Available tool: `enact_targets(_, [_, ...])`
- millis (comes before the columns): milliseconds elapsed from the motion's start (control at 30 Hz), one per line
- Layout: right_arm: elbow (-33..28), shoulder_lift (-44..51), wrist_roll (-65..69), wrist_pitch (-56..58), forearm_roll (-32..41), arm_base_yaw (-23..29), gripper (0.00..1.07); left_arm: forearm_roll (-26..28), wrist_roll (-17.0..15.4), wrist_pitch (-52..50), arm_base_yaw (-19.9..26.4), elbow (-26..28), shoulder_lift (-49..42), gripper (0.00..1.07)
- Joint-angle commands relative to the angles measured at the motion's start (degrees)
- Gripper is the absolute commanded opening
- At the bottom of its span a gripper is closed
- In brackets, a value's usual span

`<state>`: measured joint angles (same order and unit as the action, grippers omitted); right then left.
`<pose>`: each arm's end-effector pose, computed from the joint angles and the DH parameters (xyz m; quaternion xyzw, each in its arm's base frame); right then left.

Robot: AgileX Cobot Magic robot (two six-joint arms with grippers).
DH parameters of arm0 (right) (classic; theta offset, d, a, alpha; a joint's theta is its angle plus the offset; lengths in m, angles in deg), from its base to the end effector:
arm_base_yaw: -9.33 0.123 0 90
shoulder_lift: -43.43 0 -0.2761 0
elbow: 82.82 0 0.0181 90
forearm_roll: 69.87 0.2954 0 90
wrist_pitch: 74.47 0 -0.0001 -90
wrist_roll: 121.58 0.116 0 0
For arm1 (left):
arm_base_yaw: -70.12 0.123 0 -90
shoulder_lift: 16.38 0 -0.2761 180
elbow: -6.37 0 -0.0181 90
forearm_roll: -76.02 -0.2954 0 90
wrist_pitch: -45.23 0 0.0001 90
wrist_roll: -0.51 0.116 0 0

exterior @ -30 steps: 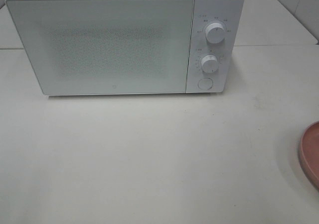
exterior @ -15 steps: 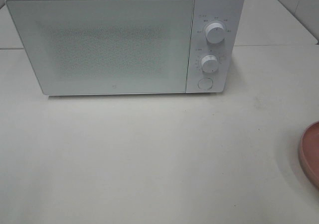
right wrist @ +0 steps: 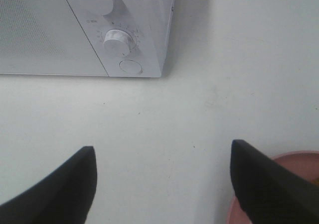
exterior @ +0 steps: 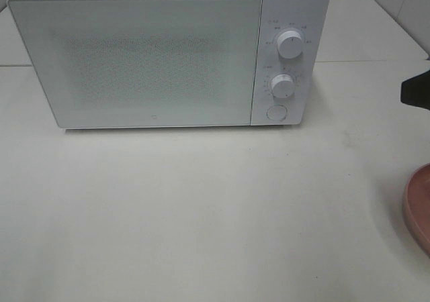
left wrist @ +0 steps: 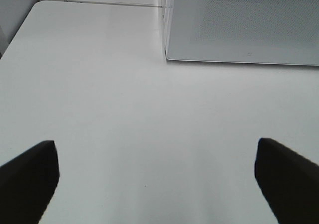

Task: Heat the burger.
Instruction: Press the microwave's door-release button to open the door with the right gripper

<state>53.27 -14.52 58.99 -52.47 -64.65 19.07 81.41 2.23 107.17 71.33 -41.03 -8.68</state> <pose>0.2384 0.0449 0.2495 -0.0413 0.8810 0.0770 0.4650 0.0615 -0.0083 0.2914 0.0066 0.8519 -0.0336 0.5227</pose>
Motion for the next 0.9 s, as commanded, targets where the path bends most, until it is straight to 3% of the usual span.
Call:
enact_targets(33, [-1.9,-3.8,-1.1,-9.6,-0.9,-0.4,0.73,0.3,-0.2,-0.7,0.1,0.1,-1.3,1.0])
enact_targets(200, [-5.3,-6.3,-1.1,-18.4,-1.5,-0.4,0.73,0.3,-0.2,-0.7,0.1,0.1,-1.3,1.0])
enact_targets(633, [-15.4,-19.1,-1.5,-55.3,-1.3,1.3,0.73,0.3,-0.2,-0.7,0.1,0.1,-1.3,1.0])
enact_targets(733, [-17.3,-22.6,-3.6,-63.7,0.3,3.0,0.73,0.3,-0.2,-0.7,0.1,0.1,-1.3,1.0])
enact_targets(900, [-18.7,-30.1,-11.4,-75.8,10.4,9.8,0.73,0.3,-0.2,-0.7,0.1,0.1,-1.3,1.0])
